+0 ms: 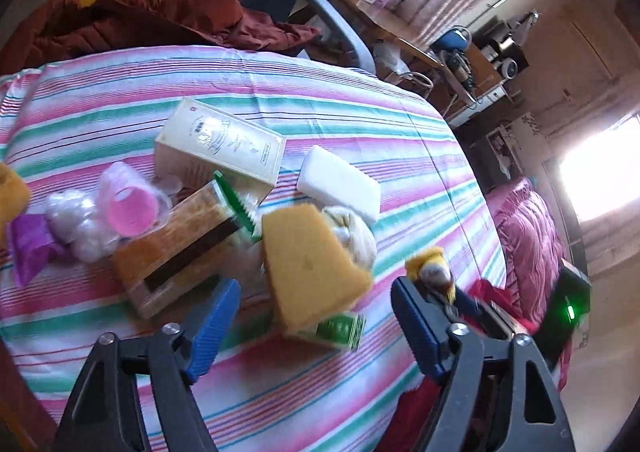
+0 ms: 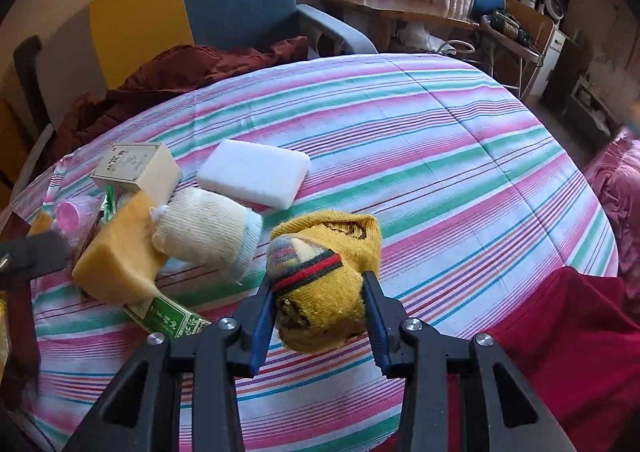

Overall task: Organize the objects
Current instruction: 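Grasp a yellow sponge with the left tool while the right tool holds the plush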

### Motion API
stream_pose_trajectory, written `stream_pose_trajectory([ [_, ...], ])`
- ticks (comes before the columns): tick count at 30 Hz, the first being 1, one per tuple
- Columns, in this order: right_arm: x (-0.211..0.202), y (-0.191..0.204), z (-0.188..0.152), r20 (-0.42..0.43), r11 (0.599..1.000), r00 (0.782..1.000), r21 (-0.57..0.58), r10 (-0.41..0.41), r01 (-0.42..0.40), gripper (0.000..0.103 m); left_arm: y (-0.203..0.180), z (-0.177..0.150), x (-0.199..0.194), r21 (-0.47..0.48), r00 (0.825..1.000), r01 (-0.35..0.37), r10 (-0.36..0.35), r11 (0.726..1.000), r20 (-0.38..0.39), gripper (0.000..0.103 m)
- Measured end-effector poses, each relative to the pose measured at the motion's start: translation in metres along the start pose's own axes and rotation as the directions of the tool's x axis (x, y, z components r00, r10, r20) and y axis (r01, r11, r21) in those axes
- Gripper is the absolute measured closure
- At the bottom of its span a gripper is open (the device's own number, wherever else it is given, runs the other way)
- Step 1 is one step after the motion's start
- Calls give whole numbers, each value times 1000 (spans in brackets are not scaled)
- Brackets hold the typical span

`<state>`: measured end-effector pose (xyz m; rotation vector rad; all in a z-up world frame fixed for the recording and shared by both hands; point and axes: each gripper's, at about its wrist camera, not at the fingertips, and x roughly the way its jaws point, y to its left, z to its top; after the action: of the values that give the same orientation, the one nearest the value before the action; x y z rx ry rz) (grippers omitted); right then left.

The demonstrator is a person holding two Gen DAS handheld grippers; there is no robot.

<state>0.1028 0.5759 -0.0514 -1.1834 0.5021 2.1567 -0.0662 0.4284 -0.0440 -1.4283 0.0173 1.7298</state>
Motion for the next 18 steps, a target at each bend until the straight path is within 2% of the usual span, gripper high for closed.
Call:
stream_pose_trajectory([
  [3, 1, 0, 1, -2, 1000, 1000, 1, 12, -12, 62, -9, 7, 12, 8, 1000, -7, 7, 1000, -12, 20],
  [5, 1, -1, 0, -2, 1000, 1000, 4, 16, -16, 61, -14, 9, 25, 31, 999, -51, 51, 998, -16, 21],
  [7, 0, -2, 1, 2, 1000, 1000, 8, 22, -22, 61, -14, 9, 35, 58, 994, -105, 108, 993, -34, 33],
  [8, -1, -2, 1, 5, 1000, 1000, 10, 23, -23, 61, -13, 6, 40, 66, 992, -110, 114, 992, -54, 45],
  [12, -4, -5, 2, 20, 999, 1000, 21, 24, -25, 61, -12, -5, 31, 120, 996, -86, 88, 989, -6, 54],
  [18, -16, -4, 4, 76, 999, 996, 14, 48, -50, 61, -7, -28, 0, 163, 997, -52, 43, 985, 58, 55],
])
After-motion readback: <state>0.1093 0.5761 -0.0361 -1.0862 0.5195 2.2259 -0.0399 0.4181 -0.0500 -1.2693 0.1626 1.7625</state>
